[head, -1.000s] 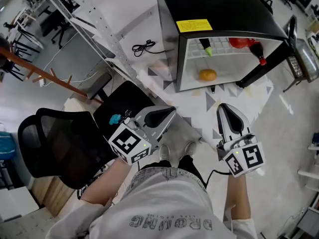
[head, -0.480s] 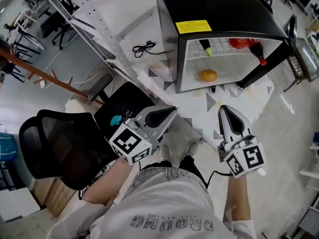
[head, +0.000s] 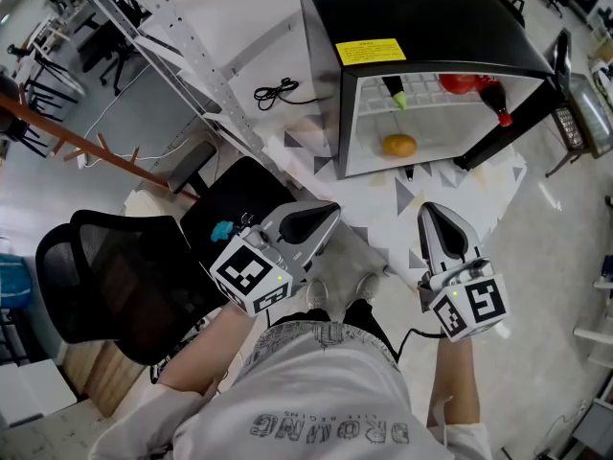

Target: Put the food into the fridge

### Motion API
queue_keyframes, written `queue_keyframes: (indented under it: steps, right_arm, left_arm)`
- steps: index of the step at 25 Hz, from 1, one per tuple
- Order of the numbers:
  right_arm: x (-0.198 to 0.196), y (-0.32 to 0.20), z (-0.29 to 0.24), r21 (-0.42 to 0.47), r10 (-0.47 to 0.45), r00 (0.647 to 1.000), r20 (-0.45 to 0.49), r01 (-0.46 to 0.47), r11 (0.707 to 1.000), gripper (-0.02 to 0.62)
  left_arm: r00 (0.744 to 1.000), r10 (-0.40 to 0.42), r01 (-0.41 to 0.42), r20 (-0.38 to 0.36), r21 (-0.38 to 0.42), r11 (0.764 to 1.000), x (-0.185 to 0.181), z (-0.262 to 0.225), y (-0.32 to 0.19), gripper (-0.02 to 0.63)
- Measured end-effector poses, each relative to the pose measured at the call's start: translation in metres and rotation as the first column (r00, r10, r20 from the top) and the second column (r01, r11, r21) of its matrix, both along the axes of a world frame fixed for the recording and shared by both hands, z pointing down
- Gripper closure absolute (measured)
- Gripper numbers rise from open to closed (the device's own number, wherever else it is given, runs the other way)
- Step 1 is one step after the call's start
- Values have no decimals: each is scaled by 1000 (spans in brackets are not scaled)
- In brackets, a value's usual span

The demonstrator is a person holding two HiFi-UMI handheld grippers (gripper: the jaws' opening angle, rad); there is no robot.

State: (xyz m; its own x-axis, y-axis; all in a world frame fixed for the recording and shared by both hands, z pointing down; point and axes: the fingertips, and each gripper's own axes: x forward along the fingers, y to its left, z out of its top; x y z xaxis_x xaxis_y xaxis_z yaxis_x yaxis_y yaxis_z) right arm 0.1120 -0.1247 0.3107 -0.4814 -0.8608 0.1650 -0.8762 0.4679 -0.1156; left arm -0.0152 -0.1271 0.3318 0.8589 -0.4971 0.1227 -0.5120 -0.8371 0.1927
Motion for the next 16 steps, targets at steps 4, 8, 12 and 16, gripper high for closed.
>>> queue_keyframes:
  steps: [4,8,12,16]
  right_arm:
    - [0,0,0,-4,-3,1000,0,3,1000,592]
    - [1,-1,1,-7,-5,1000,0,5,1000,592]
    - [2,-1,3,-9,-4,1000,-3,4,1000,592]
    - [4,-1,2,-6,2,1000,-7,-2,1000,592]
  left_arm:
    - [1000,-1,1,1,0,1000,1,-1,0,598]
    - [1000,-3,3,1,-1,1000,2,-1,-1,598]
    - [1000,-2,2,3,2,1000,3,-2,-1,598]
    - [1000,-1,1,5,3,1000,4,-3,-1,600]
